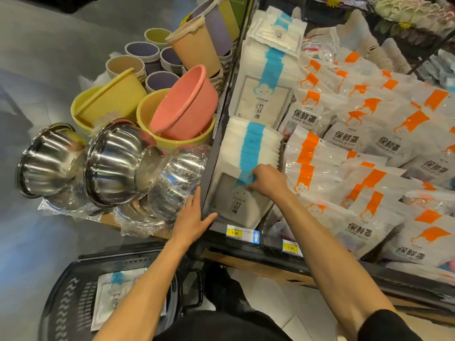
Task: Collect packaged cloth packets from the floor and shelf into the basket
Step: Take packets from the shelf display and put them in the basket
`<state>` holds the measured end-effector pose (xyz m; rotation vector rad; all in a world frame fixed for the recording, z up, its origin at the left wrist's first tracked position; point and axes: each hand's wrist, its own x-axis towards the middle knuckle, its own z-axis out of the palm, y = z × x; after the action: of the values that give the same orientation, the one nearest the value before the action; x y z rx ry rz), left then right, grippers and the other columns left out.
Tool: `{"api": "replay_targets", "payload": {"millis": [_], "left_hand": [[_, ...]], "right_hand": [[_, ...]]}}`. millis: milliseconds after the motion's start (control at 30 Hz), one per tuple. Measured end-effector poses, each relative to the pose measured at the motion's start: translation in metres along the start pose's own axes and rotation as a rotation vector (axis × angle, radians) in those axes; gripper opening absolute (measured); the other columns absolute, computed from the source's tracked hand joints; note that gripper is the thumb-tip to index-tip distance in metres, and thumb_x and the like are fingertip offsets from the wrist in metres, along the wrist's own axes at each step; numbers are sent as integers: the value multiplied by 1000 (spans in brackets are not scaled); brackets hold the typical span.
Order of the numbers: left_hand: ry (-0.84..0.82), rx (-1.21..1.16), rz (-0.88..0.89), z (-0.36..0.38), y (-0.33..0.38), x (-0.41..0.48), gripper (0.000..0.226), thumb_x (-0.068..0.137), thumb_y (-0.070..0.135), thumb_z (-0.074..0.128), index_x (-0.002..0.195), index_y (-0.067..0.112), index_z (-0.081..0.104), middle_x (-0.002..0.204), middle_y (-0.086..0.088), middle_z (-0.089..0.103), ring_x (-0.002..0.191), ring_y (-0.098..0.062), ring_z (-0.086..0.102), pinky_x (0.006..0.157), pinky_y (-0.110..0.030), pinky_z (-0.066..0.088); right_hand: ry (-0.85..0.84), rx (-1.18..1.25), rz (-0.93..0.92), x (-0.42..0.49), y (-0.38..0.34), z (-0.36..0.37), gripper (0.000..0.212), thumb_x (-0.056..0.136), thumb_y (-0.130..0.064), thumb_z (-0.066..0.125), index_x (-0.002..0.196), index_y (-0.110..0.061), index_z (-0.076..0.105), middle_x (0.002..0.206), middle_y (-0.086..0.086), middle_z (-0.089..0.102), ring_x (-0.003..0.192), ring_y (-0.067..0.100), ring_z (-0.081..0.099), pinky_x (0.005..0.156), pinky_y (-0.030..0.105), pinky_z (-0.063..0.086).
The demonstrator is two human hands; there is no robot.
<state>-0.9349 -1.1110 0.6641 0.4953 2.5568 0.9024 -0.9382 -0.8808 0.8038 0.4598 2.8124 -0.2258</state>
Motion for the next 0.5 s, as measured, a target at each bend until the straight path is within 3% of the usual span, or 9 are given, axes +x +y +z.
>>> {"api": "replay_targets", "payload": {"millis": [167, 333, 500], "left_hand": [[31, -8, -2, 2, 1, -1, 100, 93, 59, 58, 161, 20, -4, 166, -10, 16, 151, -28, 22, 117, -48, 34], [43, -35, -13, 1, 3, -2, 98, 93, 55, 61, 161, 20, 0, 165, -9, 18, 151, -27, 24, 116, -47, 34], [28, -35, -52, 0, 6, -2, 98, 93, 54, 62, 161, 24, -1, 163, -10, 20, 148, -29, 29, 114, -50, 37]], "right_hand": [[13, 21, 16, -1, 0, 19, 28, 83, -30, 77, 101, -10, 71, 102, 12, 68, 91, 31, 64, 64, 31, 40], [70, 43, -3, -5, -6, 43, 23, 85, -23, 71, 107, -17, 75, 102, 14, 69, 91, 36, 65, 73, 37, 52], [110, 71, 10, -5, -4, 53, 17, 84, -19, 69, 99, -11, 73, 93, 14, 69, 86, 36, 66, 63, 31, 40]]}}
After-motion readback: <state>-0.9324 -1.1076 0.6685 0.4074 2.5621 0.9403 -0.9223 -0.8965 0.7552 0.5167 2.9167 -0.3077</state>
